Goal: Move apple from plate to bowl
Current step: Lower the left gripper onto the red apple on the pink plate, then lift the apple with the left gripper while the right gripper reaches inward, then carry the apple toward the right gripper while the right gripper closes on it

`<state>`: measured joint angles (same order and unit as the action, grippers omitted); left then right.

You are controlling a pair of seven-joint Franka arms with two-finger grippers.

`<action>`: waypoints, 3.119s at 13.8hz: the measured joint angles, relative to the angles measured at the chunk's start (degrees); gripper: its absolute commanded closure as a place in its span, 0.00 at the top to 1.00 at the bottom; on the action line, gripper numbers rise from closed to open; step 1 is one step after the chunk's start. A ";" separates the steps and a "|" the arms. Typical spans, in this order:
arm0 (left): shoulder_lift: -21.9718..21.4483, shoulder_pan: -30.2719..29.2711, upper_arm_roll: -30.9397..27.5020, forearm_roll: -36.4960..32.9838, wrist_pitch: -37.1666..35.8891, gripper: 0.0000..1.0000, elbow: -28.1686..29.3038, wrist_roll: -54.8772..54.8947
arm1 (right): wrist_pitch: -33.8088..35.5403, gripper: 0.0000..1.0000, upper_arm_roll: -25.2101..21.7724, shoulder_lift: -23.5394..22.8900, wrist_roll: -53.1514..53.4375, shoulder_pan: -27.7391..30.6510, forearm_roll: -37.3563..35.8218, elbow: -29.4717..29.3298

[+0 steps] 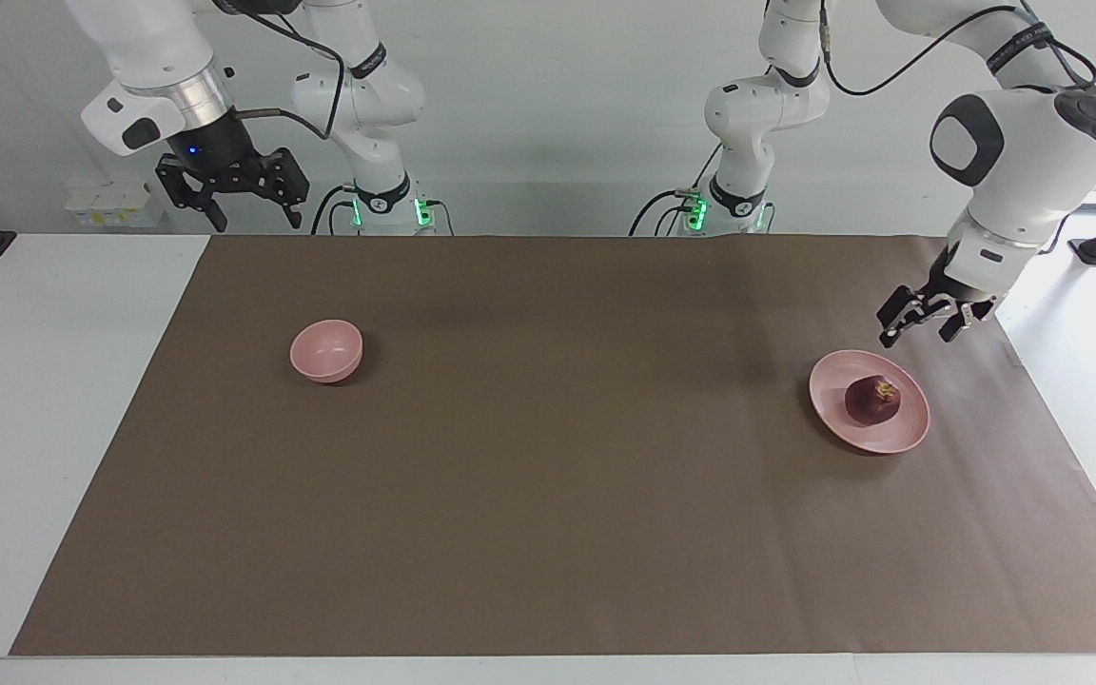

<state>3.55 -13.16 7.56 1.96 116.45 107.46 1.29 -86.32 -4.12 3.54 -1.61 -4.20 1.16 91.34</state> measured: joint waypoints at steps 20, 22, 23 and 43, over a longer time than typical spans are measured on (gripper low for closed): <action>10.29 -0.74 0.88 0.00 12.40 0.00 8.61 0.78 | -7.33 1.00 0.97 2.36 -6.52 -6.90 9.34 15.70; 10.09 -0.72 1.16 0.00 11.88 0.00 6.86 0.80 | -7.47 1.00 1.11 1.81 -3.79 -7.74 12.90 16.00; 9.92 -0.70 1.38 0.02 11.10 0.00 5.55 0.80 | -7.67 1.00 1.13 1.48 -0.92 -8.09 14.87 16.08; -1.53 0.23 14.65 48.99 -7.46 0.00 1.96 6.67 | -35.43 1.00 1.60 -8.36 77.40 -24.77 45.10 13.69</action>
<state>2.02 -12.93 22.22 50.95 108.99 109.42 7.96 -121.75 -2.52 -4.82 75.79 -28.97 46.26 105.02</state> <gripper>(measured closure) 0.330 0.000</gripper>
